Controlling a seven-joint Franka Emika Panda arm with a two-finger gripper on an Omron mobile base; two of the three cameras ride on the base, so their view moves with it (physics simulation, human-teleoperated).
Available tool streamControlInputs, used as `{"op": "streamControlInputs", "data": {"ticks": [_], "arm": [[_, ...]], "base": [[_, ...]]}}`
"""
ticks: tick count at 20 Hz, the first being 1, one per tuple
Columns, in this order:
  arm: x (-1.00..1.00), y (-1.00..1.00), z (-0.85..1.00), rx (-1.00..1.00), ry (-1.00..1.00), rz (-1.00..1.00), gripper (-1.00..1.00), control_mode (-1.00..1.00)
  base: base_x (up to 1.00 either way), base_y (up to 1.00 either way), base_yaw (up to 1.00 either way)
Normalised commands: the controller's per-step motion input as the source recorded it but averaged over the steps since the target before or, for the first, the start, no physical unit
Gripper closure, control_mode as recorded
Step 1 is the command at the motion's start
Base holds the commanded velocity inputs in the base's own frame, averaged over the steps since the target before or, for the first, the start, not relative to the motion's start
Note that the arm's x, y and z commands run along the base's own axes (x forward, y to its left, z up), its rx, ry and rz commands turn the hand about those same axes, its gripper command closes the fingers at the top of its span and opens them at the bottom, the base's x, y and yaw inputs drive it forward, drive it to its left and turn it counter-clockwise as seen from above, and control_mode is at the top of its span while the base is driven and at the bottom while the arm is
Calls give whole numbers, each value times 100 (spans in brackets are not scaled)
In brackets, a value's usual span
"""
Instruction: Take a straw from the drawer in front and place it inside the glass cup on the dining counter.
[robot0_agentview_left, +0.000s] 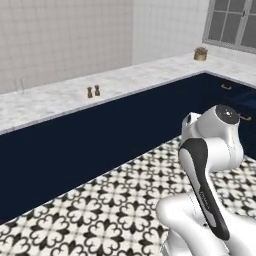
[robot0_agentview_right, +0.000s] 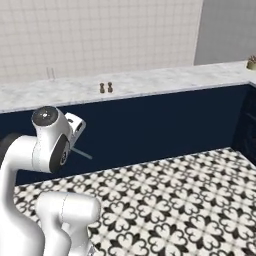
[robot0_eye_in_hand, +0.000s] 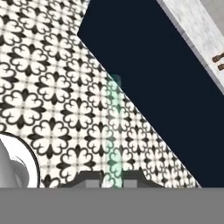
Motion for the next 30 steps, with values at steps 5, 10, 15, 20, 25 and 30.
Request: {"op": "streamControlInputs", "data": {"ticks": [5,10,15,20,25,30], "arm": [[0,0,0,0,0,0,100,100],[0,0,0,0,0,0,100,100],[0,0,0,0,0,0,100,100],[0,0,0,0,0,0,100,100],[0,0,0,0,0,0,100,100],[0,0,0,0,0,0,100,100]], "base": [[0,100,-27],[-1,100,-29],[-36,100,-25],[-45,100,-20],[-13,100,-32],[0,100,-45]]}}
